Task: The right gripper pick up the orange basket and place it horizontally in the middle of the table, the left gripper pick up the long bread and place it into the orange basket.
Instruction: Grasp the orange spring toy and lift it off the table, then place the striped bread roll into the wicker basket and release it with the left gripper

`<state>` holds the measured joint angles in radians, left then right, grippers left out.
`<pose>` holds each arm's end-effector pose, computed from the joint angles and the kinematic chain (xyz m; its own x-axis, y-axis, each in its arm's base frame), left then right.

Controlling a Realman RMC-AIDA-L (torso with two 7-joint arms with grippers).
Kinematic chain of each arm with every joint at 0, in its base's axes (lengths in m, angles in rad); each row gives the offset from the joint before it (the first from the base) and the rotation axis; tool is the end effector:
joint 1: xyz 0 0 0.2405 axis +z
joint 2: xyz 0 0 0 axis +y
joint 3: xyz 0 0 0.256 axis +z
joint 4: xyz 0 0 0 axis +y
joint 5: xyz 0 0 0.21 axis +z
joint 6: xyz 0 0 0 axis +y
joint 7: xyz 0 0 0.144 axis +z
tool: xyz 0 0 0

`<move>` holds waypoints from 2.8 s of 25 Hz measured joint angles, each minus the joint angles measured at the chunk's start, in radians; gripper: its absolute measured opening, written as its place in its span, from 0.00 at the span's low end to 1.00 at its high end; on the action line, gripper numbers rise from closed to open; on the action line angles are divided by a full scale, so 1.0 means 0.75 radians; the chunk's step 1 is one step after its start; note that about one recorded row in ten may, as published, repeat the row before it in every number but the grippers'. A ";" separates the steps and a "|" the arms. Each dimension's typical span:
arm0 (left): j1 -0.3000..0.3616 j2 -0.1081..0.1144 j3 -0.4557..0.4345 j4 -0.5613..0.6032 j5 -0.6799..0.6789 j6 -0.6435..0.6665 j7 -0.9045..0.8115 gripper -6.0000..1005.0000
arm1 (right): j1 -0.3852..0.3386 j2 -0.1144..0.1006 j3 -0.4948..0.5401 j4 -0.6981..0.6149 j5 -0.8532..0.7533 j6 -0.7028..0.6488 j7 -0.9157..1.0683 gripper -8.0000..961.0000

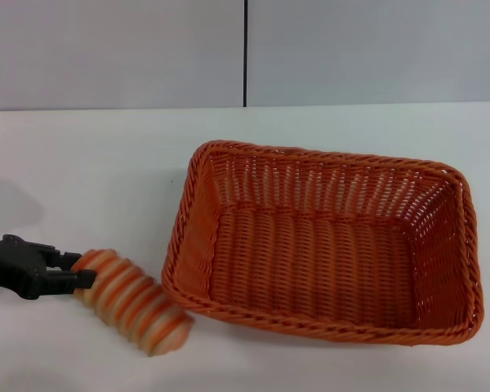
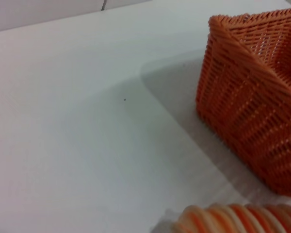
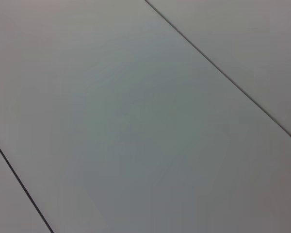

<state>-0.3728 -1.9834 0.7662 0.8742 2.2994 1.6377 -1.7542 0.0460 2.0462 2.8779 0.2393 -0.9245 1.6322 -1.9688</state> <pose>-0.3363 0.2832 0.0497 0.7112 0.6859 0.1541 0.7030 -0.6933 -0.1588 0.4205 0.1646 0.1298 0.1301 0.4019 -0.9064 -0.9893 -0.0076 -0.1454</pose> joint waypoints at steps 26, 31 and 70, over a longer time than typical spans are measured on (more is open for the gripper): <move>0.006 -0.010 -0.051 0.017 0.019 -0.088 -0.003 0.25 | 0.008 0.004 0.002 0.000 0.002 -0.009 0.015 0.45; 0.004 -0.023 -0.136 0.018 0.013 -0.144 -0.001 0.20 | 0.008 0.007 0.002 -0.001 0.002 -0.010 0.015 0.45; -0.137 -0.116 0.280 -0.468 -1.003 -0.059 0.360 0.09 | 0.067 0.021 0.002 -0.066 0.001 -0.011 0.012 0.45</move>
<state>-0.4756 -2.0705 0.9763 0.5231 1.5474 1.5936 -1.4845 0.0963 2.0620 2.8793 0.1899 -0.9235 1.6236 -1.9596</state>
